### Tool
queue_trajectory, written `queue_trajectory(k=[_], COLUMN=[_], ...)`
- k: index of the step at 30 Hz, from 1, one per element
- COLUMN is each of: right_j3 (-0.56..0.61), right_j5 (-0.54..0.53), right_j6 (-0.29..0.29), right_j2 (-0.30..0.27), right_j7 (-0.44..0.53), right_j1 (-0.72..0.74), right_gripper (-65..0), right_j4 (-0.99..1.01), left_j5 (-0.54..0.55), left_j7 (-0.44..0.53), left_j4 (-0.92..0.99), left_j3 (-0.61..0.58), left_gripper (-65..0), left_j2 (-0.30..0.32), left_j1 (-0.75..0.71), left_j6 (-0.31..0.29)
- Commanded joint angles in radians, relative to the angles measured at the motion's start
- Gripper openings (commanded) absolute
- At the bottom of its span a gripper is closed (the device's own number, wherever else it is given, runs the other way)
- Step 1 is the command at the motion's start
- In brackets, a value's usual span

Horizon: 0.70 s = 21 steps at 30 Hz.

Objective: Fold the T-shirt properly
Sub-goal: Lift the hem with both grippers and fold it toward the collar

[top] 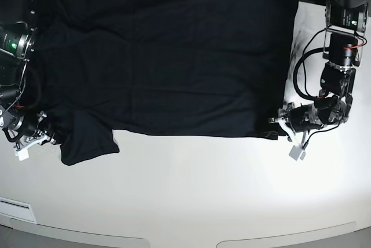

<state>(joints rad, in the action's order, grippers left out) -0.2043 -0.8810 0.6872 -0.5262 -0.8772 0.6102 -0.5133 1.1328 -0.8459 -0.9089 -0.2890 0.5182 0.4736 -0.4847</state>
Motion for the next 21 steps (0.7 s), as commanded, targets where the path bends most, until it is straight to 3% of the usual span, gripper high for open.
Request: queue_trajectory(k=[1, 6, 11, 17, 21], right_j3=[0.013, 0.140, 0.222, 0.225, 0.223], right_j5=[-0.027, -0.040, -0.072, -0.069, -0.145], right_j6=[0.011, 0.011, 0.011, 0.011, 0.011], right_j2=[-0.024, -0.032, -0.065, -0.169, -0.240], right_j7=[0.019, -0.031, -0.053, -0.053, -0.082], right_j1=[0.038, 0.029, -0.071, -0.232, -0.324], right_gripper=[-65.0, -65.0, -65.0, -65.0, -65.0], right_j4=[-0.043, -0.212, -0.487, -0.794, -0.942], left_j5=[-0.068, -0.071, -0.069, -0.047, 0.039], left_j7=[-0.019, -0.019, -0.027, -0.024, -0.100], left_j4=[0.001, 0.001, -0.002, -0.005, -0.005], left_j3=[-0.005, -0.005, -0.005, -0.005, -0.005], left_gripper=[-65.0, -65.0, -65.0, -65.0, -65.0], left_j2=[0.017, 0.017, 0.028, 0.063, 0.066], left_j1=[0.016, 0.079, 0.128, 0.156, 0.147], left_j6=[0.007, -0.041, -0.086, -0.127, -0.169])
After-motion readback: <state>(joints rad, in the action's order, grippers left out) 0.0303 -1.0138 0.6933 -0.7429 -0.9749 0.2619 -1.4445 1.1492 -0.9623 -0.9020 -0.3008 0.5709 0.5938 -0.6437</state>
